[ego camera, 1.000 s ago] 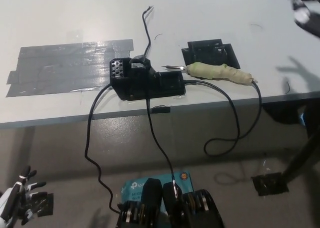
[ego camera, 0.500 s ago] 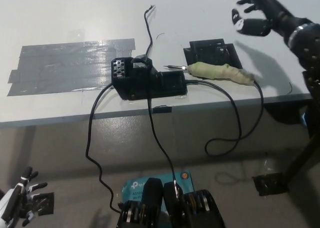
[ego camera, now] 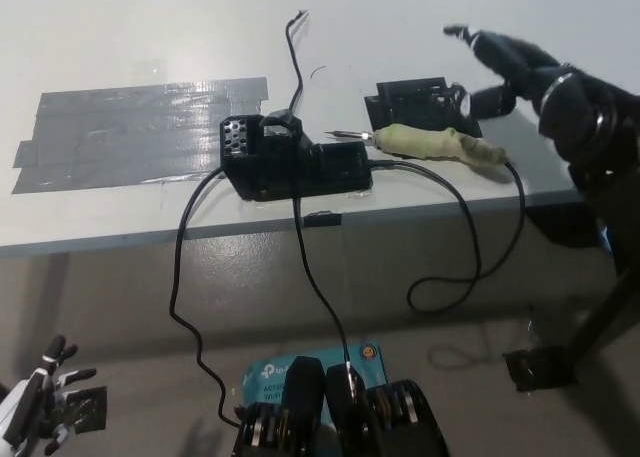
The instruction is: The robot uses its right hand to grab and lift the soldering gun kept on the middle of the table and puts it in its base
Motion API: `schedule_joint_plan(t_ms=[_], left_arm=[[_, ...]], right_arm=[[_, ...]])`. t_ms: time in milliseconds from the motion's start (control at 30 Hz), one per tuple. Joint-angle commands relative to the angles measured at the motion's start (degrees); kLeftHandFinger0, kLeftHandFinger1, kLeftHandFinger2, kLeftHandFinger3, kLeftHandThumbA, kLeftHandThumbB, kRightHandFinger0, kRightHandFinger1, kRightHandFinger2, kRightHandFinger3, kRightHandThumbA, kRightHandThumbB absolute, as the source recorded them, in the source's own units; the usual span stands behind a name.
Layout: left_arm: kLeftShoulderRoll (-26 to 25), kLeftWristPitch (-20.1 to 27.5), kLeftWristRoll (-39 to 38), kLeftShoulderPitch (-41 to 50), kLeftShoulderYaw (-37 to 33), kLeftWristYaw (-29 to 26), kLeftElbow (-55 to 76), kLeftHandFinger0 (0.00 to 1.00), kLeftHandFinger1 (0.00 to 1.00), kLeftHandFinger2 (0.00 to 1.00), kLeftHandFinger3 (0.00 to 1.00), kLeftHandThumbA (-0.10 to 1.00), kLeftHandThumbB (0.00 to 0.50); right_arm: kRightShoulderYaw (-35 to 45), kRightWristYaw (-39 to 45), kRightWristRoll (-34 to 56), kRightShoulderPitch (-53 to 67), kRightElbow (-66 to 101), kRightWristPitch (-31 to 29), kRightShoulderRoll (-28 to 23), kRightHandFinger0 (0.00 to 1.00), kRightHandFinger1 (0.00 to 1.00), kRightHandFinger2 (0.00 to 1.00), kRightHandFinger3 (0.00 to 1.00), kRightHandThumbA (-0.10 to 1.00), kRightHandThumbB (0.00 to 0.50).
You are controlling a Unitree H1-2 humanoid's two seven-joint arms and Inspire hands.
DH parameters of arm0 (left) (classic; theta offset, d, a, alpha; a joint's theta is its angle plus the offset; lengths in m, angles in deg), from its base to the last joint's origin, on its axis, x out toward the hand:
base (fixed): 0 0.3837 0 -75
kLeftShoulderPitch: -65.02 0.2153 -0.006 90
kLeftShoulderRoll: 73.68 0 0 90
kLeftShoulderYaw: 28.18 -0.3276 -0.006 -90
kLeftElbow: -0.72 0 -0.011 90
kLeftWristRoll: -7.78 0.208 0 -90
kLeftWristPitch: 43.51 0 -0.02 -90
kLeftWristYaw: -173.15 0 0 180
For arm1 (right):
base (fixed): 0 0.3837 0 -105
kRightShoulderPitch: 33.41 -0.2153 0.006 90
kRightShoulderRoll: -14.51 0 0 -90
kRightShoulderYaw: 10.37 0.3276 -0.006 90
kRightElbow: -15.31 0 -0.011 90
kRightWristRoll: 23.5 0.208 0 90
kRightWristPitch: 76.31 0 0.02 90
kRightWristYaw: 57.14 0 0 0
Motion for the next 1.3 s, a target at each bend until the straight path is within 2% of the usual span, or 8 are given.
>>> schedule_joint_plan(t_ms=[0,167,500,667,900,967,1133,1267], left_arm=[[-1.59,0.13,0.46,0.34,0.01,0.98,1.66,0.72,0.79,0.85,1.0,1.0,0.121],[-1.59,0.39,0.57,0.31,0.01,1.02,1.51,0.72,0.79,0.85,1.0,1.0,0.13],[-1.53,0.39,1.05,0.35,-0.4,1.42,1.56,0.72,0.79,0.85,1.0,1.0,0.148],[-1.29,0.72,1.23,0.6,-0.44,1.76,1.57,0.72,0.79,0.85,1.0,1.0,0.148],[-1.27,0.69,1.49,0.26,-0.47,1.91,1.88,0.72,0.79,0.84,1.0,1.0,0.174],[-1.2,-0.29,1.16,0.14,-0.26,1.95,2.4,0.73,0.8,0.85,1.0,1.0,0.166],[-1.4,0.41,1.6,0.38,-0.75,2.27,1.99,0.72,0.79,0.85,1.0,1.0,0.155],[-1.39,0.27,1.32,0.73,-0.61,2.39,1.98,0.74,0.8,0.86,1.0,1.0,0.121]], right_arm=[[-1.96,0.18,-6.17,-3.48,-2.11,-2.38,0.18,1.0,1.0,1.0,1.0,0.35,0.375],[-3.71,-0.52,-8.21,-3.38,-5.7,-4.52,0.38,1.0,1.0,1.0,1.0,0.35,0.39],[-3.72,0.45,-9.76,-2.11,-10.16,-5.33,0.22,1.0,1.0,1.0,1.0,0.32,0.345],[-4.35,0.92,-11.06,-1.34,-10.23,-5.64,0.7,1.0,1.0,1.0,1.0,0.38,0.347],[-3.53,-0.03,-11.71,-0.52,-12.61,-6.16,1.29,1.0,1.0,1.0,1.0,0.29,0.342],[-2.93,-0.58,-11.34,-0.69,-13.24,-6.96,1.92,1.0,1.0,1.0,1.0,0.3,0.296],[-2.22,-1.58,-11.88,-0.52,-13.1,-7.16,2.36,1.0,1.0,1.0,1.0,0.28,0.254],[-0.66,-3.13,-11.46,-0.62,-13.8,-8.26,3.25,1.0,1.0,1.0,1.0,0.13,0.228]])
